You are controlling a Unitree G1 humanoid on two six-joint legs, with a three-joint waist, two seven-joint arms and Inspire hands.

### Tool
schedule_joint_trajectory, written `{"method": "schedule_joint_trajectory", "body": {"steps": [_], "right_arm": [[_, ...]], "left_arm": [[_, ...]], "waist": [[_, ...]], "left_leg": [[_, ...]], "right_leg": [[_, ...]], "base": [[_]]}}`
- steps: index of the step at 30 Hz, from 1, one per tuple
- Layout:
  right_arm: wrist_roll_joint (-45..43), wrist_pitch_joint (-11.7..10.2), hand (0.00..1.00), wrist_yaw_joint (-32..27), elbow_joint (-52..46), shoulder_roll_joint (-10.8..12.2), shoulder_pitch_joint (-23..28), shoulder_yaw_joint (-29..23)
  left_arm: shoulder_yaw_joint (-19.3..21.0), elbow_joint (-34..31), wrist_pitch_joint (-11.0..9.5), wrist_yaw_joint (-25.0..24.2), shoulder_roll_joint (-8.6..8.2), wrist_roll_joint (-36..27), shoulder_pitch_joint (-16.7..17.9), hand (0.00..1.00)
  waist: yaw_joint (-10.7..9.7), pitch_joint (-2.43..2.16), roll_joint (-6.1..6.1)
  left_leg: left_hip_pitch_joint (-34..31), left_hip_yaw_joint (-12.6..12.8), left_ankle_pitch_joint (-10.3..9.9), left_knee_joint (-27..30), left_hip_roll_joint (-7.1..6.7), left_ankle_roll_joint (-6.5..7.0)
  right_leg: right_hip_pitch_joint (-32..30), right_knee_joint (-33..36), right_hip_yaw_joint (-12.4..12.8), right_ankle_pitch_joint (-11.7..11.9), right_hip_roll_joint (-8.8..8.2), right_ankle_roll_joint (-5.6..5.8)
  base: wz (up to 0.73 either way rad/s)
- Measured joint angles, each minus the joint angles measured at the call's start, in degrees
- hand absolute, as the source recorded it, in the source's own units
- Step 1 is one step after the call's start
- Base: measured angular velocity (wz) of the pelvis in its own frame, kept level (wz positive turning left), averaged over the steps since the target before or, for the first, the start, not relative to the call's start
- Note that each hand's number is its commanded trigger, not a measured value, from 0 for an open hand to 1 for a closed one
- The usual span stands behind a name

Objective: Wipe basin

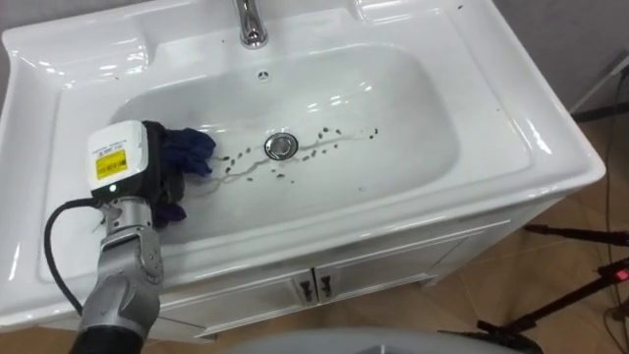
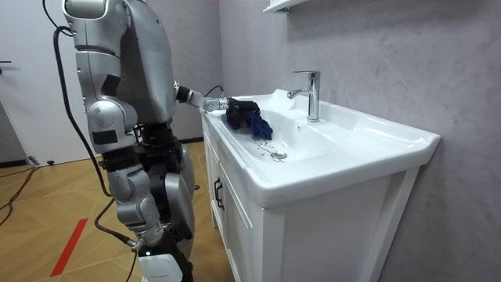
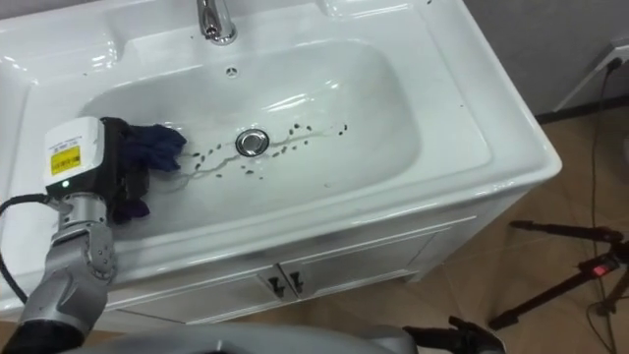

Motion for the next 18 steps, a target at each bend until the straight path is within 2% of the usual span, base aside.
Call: {"method": "schedule_joint_trajectory", "body": {"steps": [10,15,18], "right_arm": [[-3.97,-0.21,0.00,-0.09,0.05,-0.40,0.27,0.33],[-4.52,1.02,0.00,-0.68,0.04,-0.94,0.25,1.45],[-6.26,2.16,0.00,-1.63,0.01,-1.20,0.03,1.85]], "left_arm": [[-1.76,1.67,0.20,-1.72,0.45,3.64,-0.28,1.00],[-3.41,3.48,1.26,-2.12,0.69,3.62,-1.33,1.00],[-4.22,5.32,1.71,-2.32,0.75,3.61,-1.65,1.00]], "waist": [[-0.42,0.02,0.76],[-0.89,0.03,0.96],[-1.56,-0.30,1.45]], "left_leg": [[-0.12,-0.01,0.00,-0.01,0.00,0.00],[-0.35,0.09,0.00,-0.01,0.00,0.00],[-0.25,0.09,0.00,0.01,-0.02,0.00]], "right_leg": [[-0.08,0.01,-0.10,0.00,-0.02,0.00],[-0.32,0.06,-0.15,0.00,-0.03,0.00],[-0.26,0.11,-0.11,-0.01,-0.05,0.01]], "base": [[0.00],[0.00],[0.00]]}}
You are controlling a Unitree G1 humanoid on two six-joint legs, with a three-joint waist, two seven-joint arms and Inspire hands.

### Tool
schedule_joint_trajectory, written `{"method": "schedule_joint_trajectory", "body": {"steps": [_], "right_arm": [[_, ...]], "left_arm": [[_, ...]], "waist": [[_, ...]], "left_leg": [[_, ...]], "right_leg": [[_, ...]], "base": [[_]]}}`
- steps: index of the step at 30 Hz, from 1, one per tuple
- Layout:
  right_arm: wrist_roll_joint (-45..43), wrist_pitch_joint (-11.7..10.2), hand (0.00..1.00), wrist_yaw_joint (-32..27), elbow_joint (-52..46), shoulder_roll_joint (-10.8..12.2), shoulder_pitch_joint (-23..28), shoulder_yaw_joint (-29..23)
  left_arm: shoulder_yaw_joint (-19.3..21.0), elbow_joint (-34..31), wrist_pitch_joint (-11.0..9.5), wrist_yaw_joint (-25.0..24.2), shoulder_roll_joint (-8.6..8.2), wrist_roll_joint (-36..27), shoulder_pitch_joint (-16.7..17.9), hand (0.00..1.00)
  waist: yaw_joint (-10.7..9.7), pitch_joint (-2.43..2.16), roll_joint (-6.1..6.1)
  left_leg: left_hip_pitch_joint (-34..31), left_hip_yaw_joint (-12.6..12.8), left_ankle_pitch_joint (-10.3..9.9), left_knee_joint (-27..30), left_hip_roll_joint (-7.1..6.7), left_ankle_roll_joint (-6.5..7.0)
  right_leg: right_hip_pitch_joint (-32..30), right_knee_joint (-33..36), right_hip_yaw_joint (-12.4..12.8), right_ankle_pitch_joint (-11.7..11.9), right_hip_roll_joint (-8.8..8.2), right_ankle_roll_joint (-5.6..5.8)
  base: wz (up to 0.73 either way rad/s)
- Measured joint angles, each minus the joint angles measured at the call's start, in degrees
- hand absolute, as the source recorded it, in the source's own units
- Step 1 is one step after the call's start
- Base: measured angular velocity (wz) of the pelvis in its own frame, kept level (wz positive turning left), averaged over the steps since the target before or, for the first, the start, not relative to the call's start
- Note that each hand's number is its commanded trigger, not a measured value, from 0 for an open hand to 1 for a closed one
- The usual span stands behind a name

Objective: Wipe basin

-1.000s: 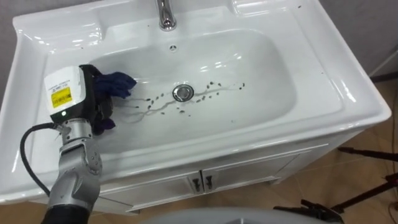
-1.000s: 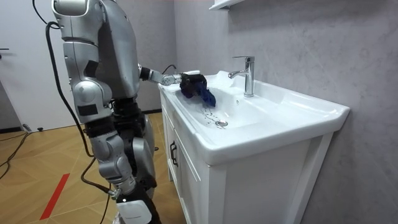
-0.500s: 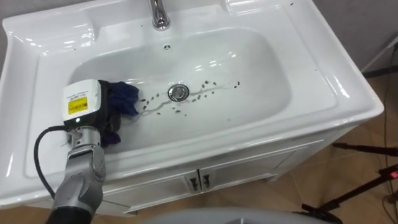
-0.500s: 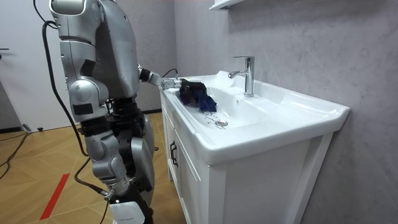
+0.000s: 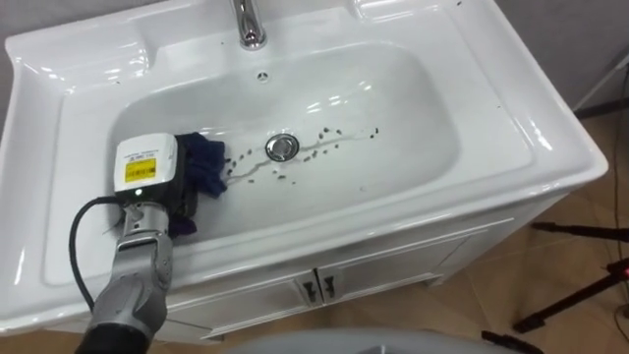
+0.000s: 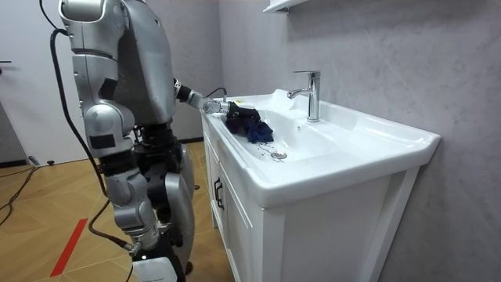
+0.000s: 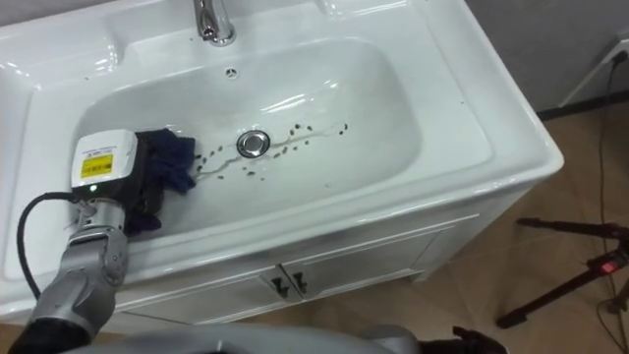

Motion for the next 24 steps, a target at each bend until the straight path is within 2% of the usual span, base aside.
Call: {"method": "schedule_joint_trajectory", "body": {"steps": [8,12,16,19,24], "right_arm": [[-3.06,2.56,0.00,-0.96,0.12,0.11,0.79,1.11],[-5.92,4.32,0.00,-0.88,0.33,0.12,0.86,1.19],[-7.84,5.06,0.00,-0.87,0.52,0.41,0.92,1.16],[-7.92,5.72,0.00,-0.83,0.40,0.52,0.87,2.10],[-9.09,6.23,0.00,-0.77,-0.74,1.14,0.83,2.30]], "left_arm": [[-1.94,0.99,1.44,-3.28,0.00,0.04,-1.50,1.00],[-2.11,0.79,2.04,-5.11,0.00,0.00,-1.53,1.00],[-2.23,0.75,2.68,-6.87,-0.42,-0.03,-2.07,1.00],[-2.95,0.83,3.41,-8.13,-0.44,-4.31,-2.81,1.00],[-2.99,0.84,3.01,-8.66,-0.72,-16.66,-3.53,1.00]], "waist": [[-0.36,0.02,-0.13],[-1.47,0.04,-0.12],[-1.65,0.06,-0.13],[-1.72,0.19,-0.21],[-1.72,0.40,-0.54]], "left_leg": [[0.27,0.23,0.00,0.01,0.00,0.00],[0.26,0.25,0.00,0.11,0.01,0.00],[0.34,0.83,0.00,0.10,0.01,0.00],[0.83,0.91,0.00,-0.05,0.00,0.00],[0.94,1.60,0.00,-0.07,-0.03,0.00]], "right_leg": [[0.12,0.18,0.08,0.00,-0.05,0.00],[0.14,0.22,0.07,-0.01,-0.07,0.01],[0.03,0.19,0.43,-0.01,-0.07,0.02],[0.16,0.47,0.82,-0.08,-0.09,0.08],[-0.29,0.95,1.44,-0.34,-0.06,0.10]], "base": [[0.00],[0.00],[-0.05],[-0.05],[-0.06]]}}
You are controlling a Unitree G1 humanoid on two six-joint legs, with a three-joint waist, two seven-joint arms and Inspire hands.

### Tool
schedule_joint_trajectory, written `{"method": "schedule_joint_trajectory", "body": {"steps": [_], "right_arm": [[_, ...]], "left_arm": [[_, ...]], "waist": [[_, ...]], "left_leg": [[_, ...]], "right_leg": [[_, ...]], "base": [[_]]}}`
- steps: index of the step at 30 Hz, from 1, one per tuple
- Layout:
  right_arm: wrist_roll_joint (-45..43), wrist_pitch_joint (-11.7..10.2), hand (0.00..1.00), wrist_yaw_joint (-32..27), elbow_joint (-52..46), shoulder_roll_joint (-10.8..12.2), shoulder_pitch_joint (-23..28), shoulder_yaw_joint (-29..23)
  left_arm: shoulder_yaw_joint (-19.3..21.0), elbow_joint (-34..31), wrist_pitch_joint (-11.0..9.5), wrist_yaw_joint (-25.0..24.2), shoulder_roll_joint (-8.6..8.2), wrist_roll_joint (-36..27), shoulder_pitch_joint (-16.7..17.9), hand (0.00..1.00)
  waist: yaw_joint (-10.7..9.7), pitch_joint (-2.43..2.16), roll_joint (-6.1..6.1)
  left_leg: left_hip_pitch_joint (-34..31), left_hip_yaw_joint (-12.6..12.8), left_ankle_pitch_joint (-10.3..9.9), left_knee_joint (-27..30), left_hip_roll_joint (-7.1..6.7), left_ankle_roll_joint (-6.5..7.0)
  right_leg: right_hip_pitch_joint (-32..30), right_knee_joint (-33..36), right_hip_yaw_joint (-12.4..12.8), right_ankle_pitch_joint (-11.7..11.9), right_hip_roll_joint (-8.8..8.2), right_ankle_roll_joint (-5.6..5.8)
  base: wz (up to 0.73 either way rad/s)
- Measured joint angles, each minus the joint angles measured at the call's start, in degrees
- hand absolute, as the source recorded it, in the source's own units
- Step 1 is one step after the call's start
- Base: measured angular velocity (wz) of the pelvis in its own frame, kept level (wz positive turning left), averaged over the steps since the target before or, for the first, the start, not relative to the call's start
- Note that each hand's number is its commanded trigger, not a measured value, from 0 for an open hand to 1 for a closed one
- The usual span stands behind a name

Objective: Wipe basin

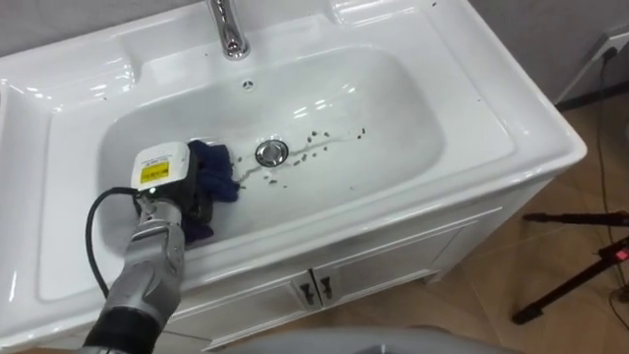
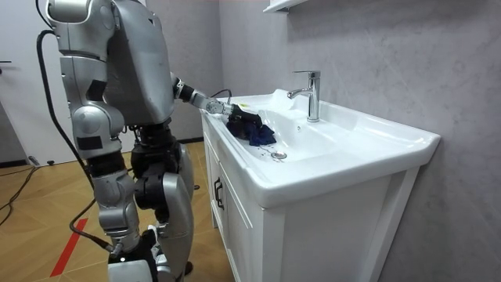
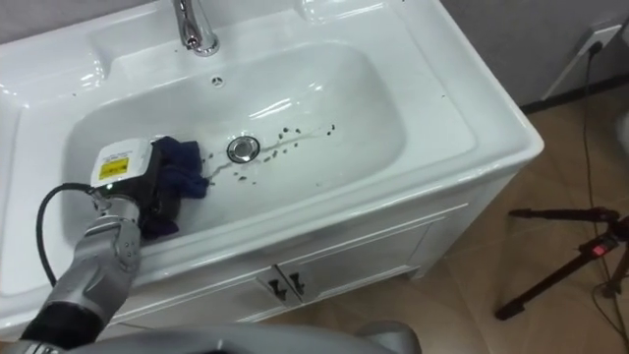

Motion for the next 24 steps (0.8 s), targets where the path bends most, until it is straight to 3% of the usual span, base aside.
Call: {"method": "schedule_joint_trajectory", "body": {"steps": [6,12,17,24], "right_arm": [[-4.00,1.58,0.00,1.20,-1.15,0.47,0.93,-0.09],[-7.16,3.80,0.00,3.11,-2.00,1.45,1.04,-0.19],[-7.25,5.09,0.00,3.77,-2.01,2.37,1.11,-0.62],[-6.86,6.04,0.00,3.55,-1.92,3.22,1.06,-0.86]], "left_arm": [[2.46,1.55,-1.07,-0.31,-1.80,-9.93,-0.64,1.00],[3.35,6.07,-1.32,-2.39,-2.24,-14.36,-4.63,1.00],[3.36,6.88,-0.81,-3.64,-2.62,-17.24,-5.92,1.00],[2.56,6.57,0.30,-7.06,-2.65,-20.56,-7.50,1.00]], "waist": [[0.18,-0.01,-0.01],[-0.07,-0.05,-0.09],[-0.44,-0.17,-0.29],[-3.12,-0.27,-0.64]], "left_leg": [[0.49,1.44,0.00,0.01,0.05,0.00],[0.64,1.65,0.00,0.00,0.05,0.00],[0.82,1.63,0.00,-0.01,0.06,0.00],[0.11,1.79,-0.01,0.05,0.05,0.00]], "right_leg": [[-0.13,0.60,1.12,-0.21,0.10,-0.02],[-0.50,1.17,1.41,-0.42,0.11,-0.05],[-0.71,1.21,1.48,-0.43,0.12,-0.04],[-1.86,1.98,1.57,-0.45,0.05,-0.03]], "base": [[-0.09],[-0.04],[0.01],[-0.01]]}}
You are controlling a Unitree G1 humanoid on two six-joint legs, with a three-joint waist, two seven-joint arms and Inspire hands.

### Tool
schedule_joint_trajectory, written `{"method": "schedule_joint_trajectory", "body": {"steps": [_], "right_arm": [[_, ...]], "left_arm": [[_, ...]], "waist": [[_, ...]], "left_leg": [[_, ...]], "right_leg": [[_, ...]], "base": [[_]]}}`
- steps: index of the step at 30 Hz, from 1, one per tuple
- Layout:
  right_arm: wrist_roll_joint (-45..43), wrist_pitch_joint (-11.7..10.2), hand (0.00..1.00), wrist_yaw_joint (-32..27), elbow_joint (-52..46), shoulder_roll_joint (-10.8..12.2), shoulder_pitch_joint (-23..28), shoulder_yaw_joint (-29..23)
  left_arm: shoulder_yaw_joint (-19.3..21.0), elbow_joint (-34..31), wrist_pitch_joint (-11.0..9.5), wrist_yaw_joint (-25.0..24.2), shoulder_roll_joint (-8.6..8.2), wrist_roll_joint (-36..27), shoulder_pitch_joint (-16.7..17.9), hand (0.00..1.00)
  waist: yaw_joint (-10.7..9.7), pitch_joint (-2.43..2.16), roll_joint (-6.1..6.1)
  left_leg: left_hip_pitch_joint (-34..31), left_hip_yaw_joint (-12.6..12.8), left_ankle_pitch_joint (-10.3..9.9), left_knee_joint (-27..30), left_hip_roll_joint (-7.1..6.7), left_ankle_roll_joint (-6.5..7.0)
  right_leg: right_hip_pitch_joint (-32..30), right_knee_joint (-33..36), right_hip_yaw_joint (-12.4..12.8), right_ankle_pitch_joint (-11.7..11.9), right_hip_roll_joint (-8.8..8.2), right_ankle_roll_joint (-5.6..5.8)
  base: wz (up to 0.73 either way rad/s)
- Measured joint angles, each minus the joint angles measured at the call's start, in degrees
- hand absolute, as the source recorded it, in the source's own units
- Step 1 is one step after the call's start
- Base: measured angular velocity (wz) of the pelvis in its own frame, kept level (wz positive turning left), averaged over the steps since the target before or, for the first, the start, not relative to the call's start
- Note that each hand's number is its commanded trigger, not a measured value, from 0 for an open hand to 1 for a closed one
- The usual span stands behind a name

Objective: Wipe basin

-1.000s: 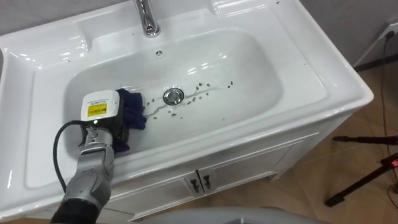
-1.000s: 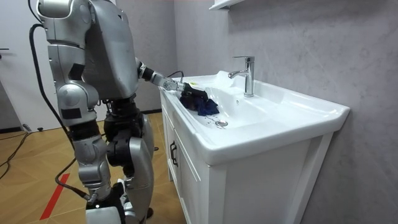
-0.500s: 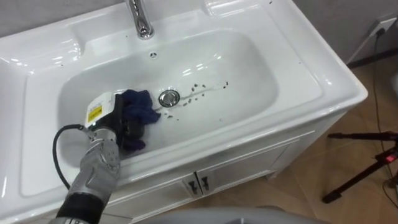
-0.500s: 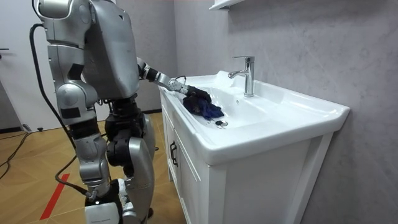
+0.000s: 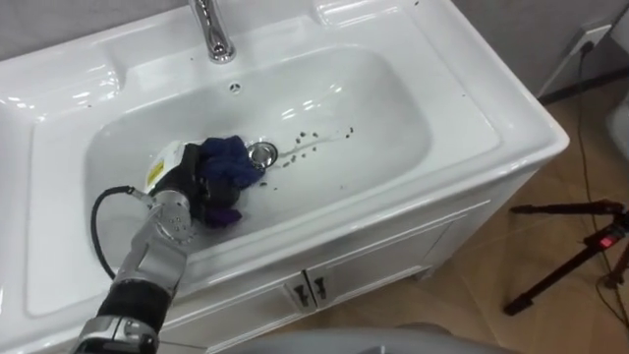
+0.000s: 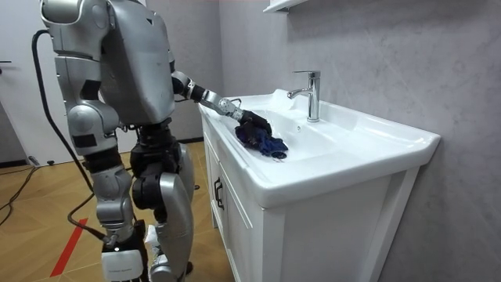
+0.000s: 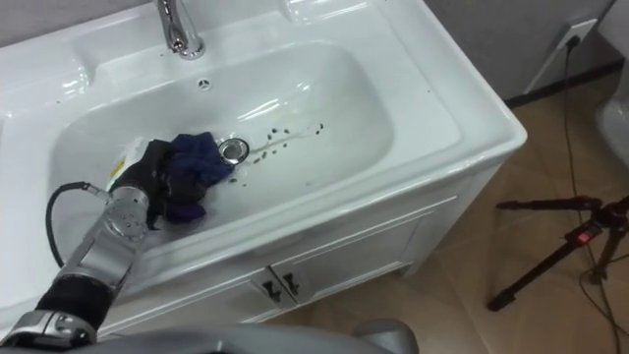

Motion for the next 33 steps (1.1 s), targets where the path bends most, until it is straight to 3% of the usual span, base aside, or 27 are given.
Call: {"method": "schedule_joint_trajectory", "body": {"steps": [7,9,12,18,27,33], "right_arm": [[0.71,0.15,0.00,-0.04,0.78,0.16,0.06,-0.31],[0.66,0.14,0.00,0.19,1.15,0.00,0.02,-0.45],[0.70,0.13,0.00,0.06,1.67,-0.09,0.05,-0.75],[0.71,0.23,0.00,-0.62,1.96,-0.53,1.26,-0.75],[0.92,1.05,0.00,0.18,2.63,-0.52,1.25,-1.06],[1.91,1.51,0.00,0.25,2.67,-0.50,1.17,-1.05]], "left_arm": [[-3.57,0.18,0.74,-4.18,-0.45,-1.14,-2.73,1.00],[-4.61,0.18,0.80,-4.57,-0.93,-1.07,-3.73,1.00],[-5.63,0.18,0.80,-4.87,-1.09,-1.06,-4.28,1.00],[-7.34,1.51,1.82,-4.93,-2.12,-1.09,-6.92,1.00],[-8.32,2.47,2.93,-5.23,-3.22,-2.08,-9.02,1.00],[-8.35,2.30,3.54,-4.96,-3.23,-2.32,-9.63,1.00]], "waist": [[-2.77,0.21,0.46],[-4.28,0.68,1.03],[-6.18,0.72,1.83],[-7.63,0.80,2.45],[-9.86,0.84,2.36],[-10.23,1.07,1.85]], "left_leg": [[0.09,2.14,0.00,0.05,-0.01,0.00],[0.15,3.06,-0.01,0.02,0.03,0.00],[-0.14,3.96,-0.02,-0.02,0.20,0.00],[-0.16,5.63,-0.02,0.00,0.21,-0.01],[0.68,6.47,-0.02,-0.15,0.25,-0.01],[1.08,7.64,-0.02,-0.18,0.17,-0.01]], "right_leg": [[-0.68,0.98,2.18,0.02,0.16,0.01],[-0.88,1.00,2.72,0.02,0.26,0.02],[-1.73,1.36,3.01,0.03,0.41,-0.01],[-2.76,1.99,5.24,0.00,0.75,-0.06],[-2.63,2.08,6.17,0.01,1.02,-0.05],[-3.53,2.54,7.48,-0.01,1.13,-0.03]], "base": [[-0.15],[-0.10],[-0.12],[-0.15],[-0.06],[-0.10]]}}
